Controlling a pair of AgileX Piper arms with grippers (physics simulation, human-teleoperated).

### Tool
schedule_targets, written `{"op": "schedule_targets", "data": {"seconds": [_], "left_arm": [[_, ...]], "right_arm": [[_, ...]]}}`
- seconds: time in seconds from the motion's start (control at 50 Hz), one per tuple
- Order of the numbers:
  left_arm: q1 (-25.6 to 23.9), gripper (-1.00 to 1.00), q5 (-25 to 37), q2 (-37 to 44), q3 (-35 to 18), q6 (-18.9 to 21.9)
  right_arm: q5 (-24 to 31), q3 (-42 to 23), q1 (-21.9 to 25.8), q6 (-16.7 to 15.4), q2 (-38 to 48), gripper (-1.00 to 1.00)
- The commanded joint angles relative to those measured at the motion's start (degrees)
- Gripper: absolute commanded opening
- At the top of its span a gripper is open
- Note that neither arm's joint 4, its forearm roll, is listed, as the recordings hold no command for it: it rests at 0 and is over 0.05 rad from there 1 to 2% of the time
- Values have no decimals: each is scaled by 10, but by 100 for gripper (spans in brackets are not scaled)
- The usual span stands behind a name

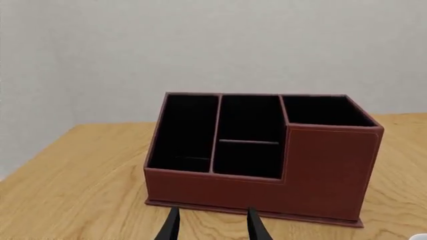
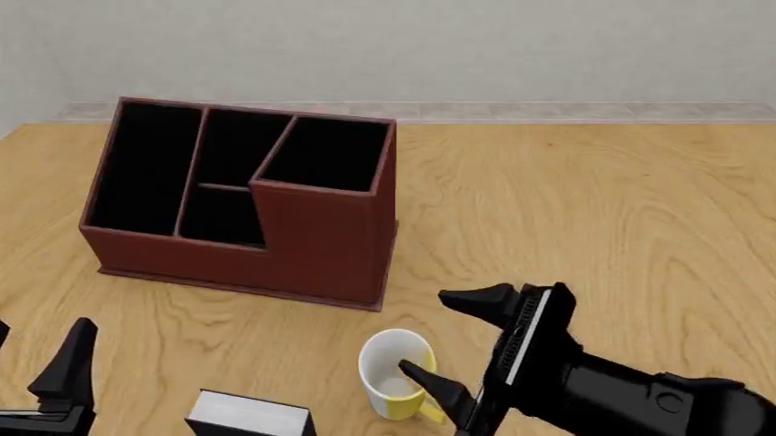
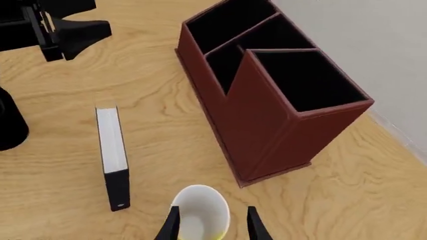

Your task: Pick up the book and place it in the right compartment of the caddy.

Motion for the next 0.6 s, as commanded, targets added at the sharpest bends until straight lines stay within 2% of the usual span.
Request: {"op": "schedule_targets", "data": {"seconds": [0.02,0.26,0.6], "left_arm": [[4,100,-3,0,-1,-4],[7,100,-2,0,-6,-6],[9,100,-4,0,-7,-1]], "right_arm": [[-17,-34,60,-4,74,100],[-29,-59,119,1,133,100],[-31,-97,173,16,182,100]]}}
